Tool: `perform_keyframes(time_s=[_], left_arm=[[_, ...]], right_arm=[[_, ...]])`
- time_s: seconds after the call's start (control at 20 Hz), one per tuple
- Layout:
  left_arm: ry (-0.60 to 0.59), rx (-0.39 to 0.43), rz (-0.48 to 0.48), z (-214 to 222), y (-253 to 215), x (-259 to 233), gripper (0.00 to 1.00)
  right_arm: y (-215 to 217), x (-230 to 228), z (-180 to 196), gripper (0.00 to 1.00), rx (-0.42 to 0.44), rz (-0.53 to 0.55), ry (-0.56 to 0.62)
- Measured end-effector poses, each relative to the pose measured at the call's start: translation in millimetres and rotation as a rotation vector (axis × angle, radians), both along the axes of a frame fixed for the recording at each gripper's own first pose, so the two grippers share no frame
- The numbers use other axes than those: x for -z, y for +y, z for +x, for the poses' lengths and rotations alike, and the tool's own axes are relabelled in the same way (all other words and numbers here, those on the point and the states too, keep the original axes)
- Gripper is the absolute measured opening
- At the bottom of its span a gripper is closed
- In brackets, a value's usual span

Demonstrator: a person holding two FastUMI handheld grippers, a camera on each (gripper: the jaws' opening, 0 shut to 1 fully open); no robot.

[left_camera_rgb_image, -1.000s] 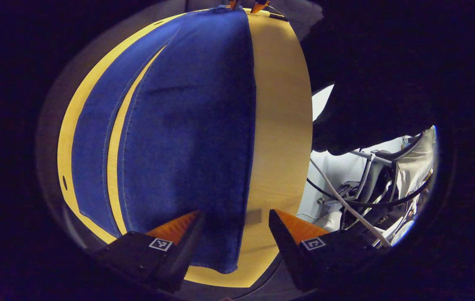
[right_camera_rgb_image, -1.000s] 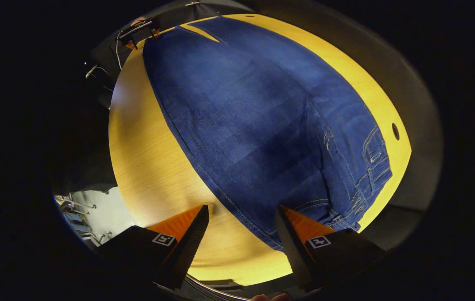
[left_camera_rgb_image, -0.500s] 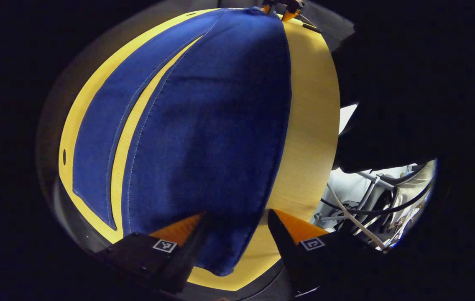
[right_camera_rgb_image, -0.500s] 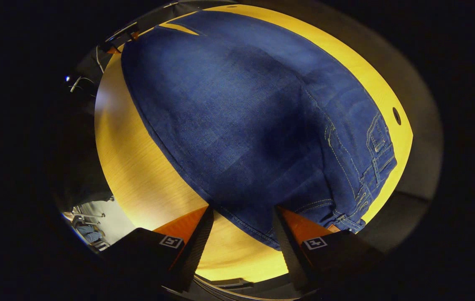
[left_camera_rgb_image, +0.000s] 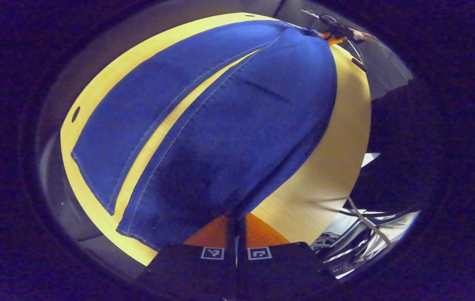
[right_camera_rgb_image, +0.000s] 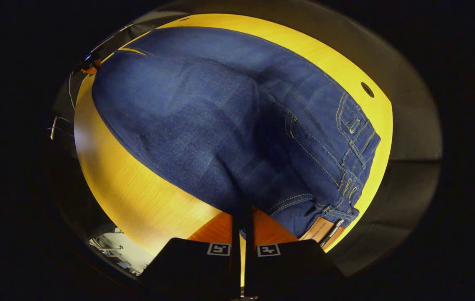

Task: Grasp the waist and the cuffs of the jeans and fold them to make the two legs overlap; first hold the waist and fold one-third of the jeans toward the cuffs, then hold the cuffs and fold the remaining one-third in the same direction to finish folding.

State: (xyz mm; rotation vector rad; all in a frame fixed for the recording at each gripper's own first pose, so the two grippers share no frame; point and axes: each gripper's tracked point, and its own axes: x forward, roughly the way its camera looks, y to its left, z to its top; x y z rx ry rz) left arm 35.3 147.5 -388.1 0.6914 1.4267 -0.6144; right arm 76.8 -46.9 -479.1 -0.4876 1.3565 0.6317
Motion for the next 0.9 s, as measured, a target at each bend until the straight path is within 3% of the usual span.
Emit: perform_keyframes(time_s=[0.1, 0.35, 0.55, 0.7, 0.9], left_arm=[[-0.018, 0.004, 0.017, 7.0, 7.6, -8.7, 0.06], [-0.11, -0.03, 0.01, 40.6, 9.1, -36.9, 0.06], [-0.278, -0.17, -0.052, 110.2, 8.8, -81.4, 0.06], [-0.378, -0.26, -0.062, 172.0, 18.9, -86.7, 0.06], [-0.348, -0.395, -0.033, 217.5, 29.0, -45.9, 0.06]], right_arm=[[2.7, -17.5, 4.3, 0.08, 0.027, 0.028, -0.024], [9.3, -70.4, 38.2, 0.08, 0.198, 0.137, -0.16], [14.3, -120.6, 96.0, 0.08, 0.272, 0.194, -0.302], [18.2, -119.4, 152.9, 0.08, 0.3, 0.178, -0.384], [27.5, -79.9, 221.4, 0.08, 0.375, 0.152, -0.411]])
